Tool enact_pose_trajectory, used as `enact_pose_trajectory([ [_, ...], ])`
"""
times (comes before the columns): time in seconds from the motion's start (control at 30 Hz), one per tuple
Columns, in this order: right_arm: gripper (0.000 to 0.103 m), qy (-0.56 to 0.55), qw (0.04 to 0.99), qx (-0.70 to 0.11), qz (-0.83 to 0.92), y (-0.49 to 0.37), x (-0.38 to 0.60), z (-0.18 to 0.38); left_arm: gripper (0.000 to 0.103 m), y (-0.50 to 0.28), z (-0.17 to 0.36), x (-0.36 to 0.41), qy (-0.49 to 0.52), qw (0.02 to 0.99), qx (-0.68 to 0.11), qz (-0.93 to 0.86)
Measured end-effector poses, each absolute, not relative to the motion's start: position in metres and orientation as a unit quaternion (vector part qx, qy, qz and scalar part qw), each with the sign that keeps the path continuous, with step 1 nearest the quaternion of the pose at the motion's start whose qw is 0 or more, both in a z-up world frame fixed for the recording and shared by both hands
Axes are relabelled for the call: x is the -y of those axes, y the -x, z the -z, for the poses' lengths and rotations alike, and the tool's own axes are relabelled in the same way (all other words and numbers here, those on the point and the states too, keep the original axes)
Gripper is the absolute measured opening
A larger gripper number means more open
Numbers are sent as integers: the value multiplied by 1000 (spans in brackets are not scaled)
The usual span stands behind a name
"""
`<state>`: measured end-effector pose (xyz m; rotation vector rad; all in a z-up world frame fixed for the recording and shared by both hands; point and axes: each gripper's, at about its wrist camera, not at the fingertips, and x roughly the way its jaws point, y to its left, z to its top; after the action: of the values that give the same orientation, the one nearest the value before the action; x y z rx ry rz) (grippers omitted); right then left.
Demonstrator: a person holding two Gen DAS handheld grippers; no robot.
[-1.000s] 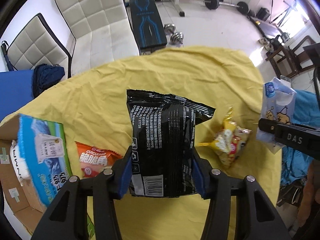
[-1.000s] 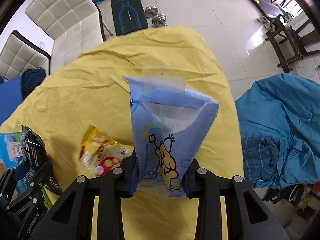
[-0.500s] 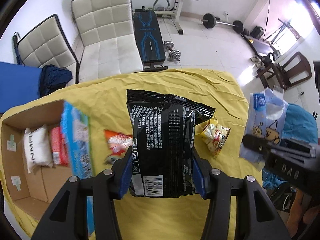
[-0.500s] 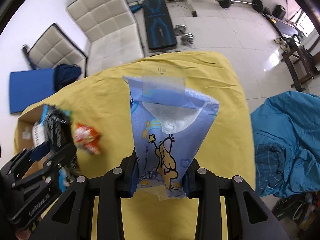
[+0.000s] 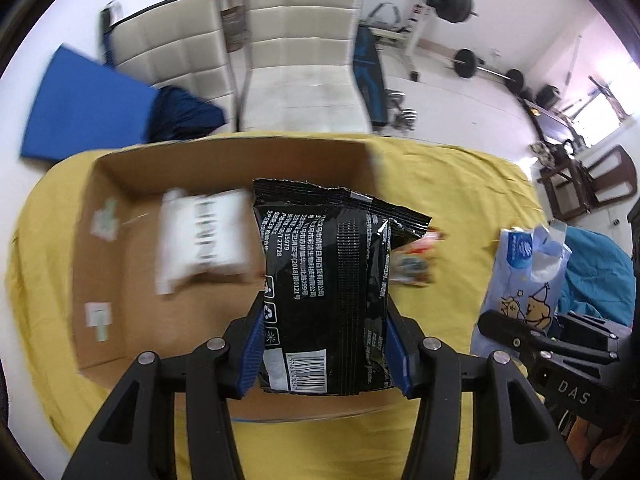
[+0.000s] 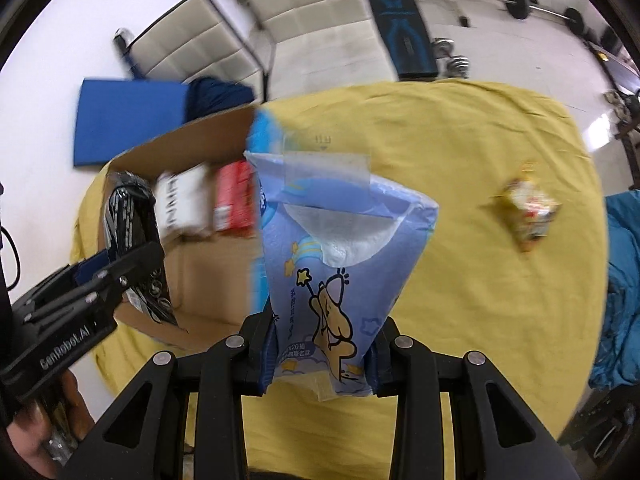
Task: Organize snacks
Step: 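Carry the black pack and blue bear pack with both grippers over the box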
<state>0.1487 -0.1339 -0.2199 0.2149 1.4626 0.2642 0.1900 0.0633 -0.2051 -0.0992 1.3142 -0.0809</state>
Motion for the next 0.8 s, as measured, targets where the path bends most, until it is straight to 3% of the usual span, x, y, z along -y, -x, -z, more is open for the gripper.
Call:
enact_pose_trajectory([
  [0.43,36,-59,684,-715,-128,-151,-15,288,49,-218,260,-214,40,761,-646,-35],
  [0.8,37,9,632,-764,-129,-158,-51,360,49,-252,328,-235,9,717,-697,-28],
])
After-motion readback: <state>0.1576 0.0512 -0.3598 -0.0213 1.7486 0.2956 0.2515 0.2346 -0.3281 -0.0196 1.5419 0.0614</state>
